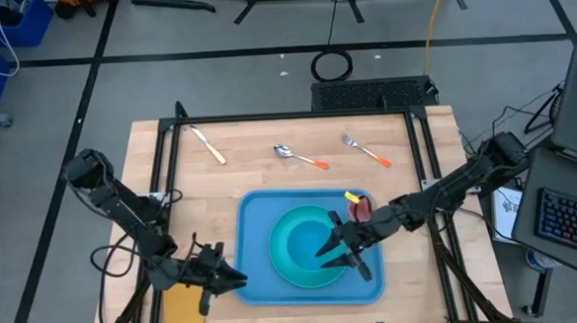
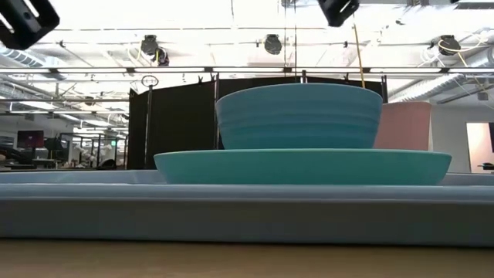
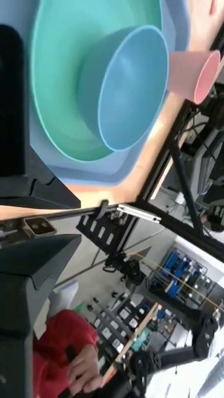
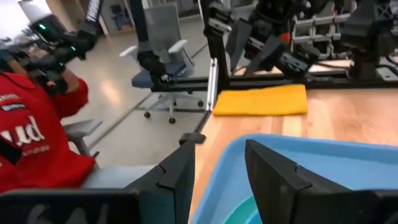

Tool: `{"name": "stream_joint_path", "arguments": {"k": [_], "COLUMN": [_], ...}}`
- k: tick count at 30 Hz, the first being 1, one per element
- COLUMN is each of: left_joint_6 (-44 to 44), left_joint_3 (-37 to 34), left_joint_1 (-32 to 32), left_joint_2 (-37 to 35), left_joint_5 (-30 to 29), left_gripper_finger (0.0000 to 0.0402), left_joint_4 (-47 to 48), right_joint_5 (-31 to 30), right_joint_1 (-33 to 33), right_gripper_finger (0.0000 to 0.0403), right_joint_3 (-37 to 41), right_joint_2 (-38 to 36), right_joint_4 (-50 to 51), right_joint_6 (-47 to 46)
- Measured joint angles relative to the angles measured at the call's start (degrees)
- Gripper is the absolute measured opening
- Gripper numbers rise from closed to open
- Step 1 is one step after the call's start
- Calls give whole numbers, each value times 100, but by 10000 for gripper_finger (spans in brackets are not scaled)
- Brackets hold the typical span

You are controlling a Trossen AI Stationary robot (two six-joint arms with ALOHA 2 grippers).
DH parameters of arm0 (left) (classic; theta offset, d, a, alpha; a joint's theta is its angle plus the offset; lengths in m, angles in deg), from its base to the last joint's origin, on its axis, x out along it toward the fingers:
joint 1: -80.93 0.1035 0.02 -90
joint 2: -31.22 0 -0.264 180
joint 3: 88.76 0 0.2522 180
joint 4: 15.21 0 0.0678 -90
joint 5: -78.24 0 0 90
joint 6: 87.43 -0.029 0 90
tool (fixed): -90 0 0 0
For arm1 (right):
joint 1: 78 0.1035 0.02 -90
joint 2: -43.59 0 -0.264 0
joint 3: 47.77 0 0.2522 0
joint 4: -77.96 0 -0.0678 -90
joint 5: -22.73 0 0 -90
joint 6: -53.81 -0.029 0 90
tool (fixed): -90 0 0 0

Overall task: Set up tray
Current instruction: Put the yellow napkin on the blue serving tray to the left of the green plate

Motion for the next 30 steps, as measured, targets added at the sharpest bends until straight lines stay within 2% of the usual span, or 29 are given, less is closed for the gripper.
{"name": "stream_joint_path", "arguments": {"k": [8, 10, 13, 17, 20, 25, 30], "left_joint_6": [660, 1277, 2228, 3468, 4082, 4801, 6042], "left_joint_3": [12, 110, 446, 1185, 1755, 2224, 2133], "left_joint_1": [-184, -83, 78, 199, 285, 488, 593], "left_joint_2": [-168, -365, -682, -820, -829, -826, -680], "left_joint_5": [-120, -86, 253, 595, 924, 1500, 2070], "left_gripper_finger": [76, 76, 76, 76, 76, 76, 76], "left_joint_4": [759, 1447, 3064, 5494, 6820, 7778, 8255], "right_joint_5": [182, 296, 307, 447, 456, 368, -57], "right_joint_1": [-324, -385, -406, -447, -451, -496, -658], "right_gripper_finger": [130, 130, 130, 130, 130, 130, 130], "right_joint_3": [-223, -223, -219, -218, -220, -216, -216], "right_joint_2": [297, 305, 305, 266, 227, 63, -336], "right_joint_4": [-17, 2, 10, 125, 122, 39, 56], "right_joint_6": [-33, -36, -34, 90, 575, 1404, 2010]}}
